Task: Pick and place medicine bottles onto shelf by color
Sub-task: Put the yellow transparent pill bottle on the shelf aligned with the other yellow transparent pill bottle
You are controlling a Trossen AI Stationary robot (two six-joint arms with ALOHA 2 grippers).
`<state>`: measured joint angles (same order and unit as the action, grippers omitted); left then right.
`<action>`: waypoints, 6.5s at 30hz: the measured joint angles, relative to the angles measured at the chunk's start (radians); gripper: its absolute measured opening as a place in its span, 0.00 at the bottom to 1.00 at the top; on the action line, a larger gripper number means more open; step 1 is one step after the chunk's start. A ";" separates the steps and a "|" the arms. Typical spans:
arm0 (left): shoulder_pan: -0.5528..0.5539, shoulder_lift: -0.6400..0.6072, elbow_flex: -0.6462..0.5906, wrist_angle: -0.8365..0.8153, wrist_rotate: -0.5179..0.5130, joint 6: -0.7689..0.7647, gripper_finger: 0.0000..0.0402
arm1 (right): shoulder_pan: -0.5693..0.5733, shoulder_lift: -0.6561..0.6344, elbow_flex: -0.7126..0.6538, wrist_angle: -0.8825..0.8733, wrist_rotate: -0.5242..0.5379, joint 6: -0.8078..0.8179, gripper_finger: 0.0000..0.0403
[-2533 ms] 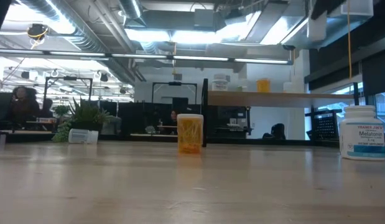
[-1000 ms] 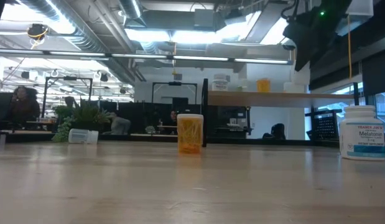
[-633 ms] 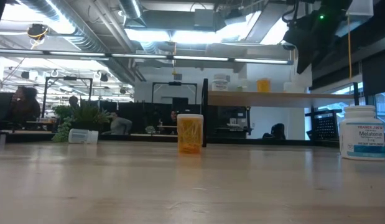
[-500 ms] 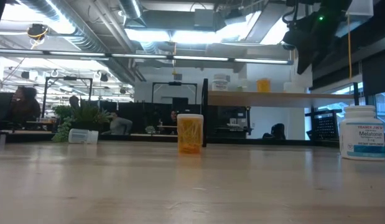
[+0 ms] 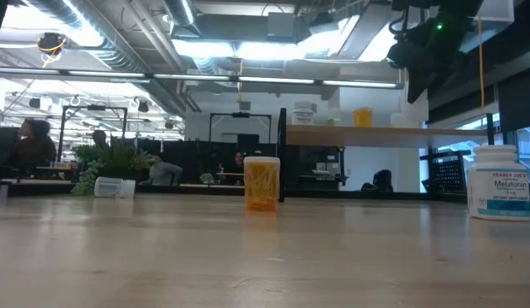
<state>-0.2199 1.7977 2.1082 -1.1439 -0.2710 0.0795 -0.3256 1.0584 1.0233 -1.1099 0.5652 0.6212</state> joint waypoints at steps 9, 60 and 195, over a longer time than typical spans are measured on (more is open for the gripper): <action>0.000 0.000 0.000 0.000 0.000 -0.001 0.43 | 0.000 0.000 0.000 0.000 -0.044 0.033 0.39; -0.001 0.000 0.000 -0.001 0.000 -0.021 0.43 | -0.038 0.000 -0.039 0.023 -0.039 0.055 0.39; -0.005 0.001 0.000 -0.053 0.007 -0.035 0.43 | 0.091 -0.068 -0.124 0.080 -0.191 -0.364 0.01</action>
<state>-0.2245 1.7985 2.1082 -1.1965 -0.2645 0.0448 -0.2350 0.9901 0.8996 -1.0302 0.3742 0.2570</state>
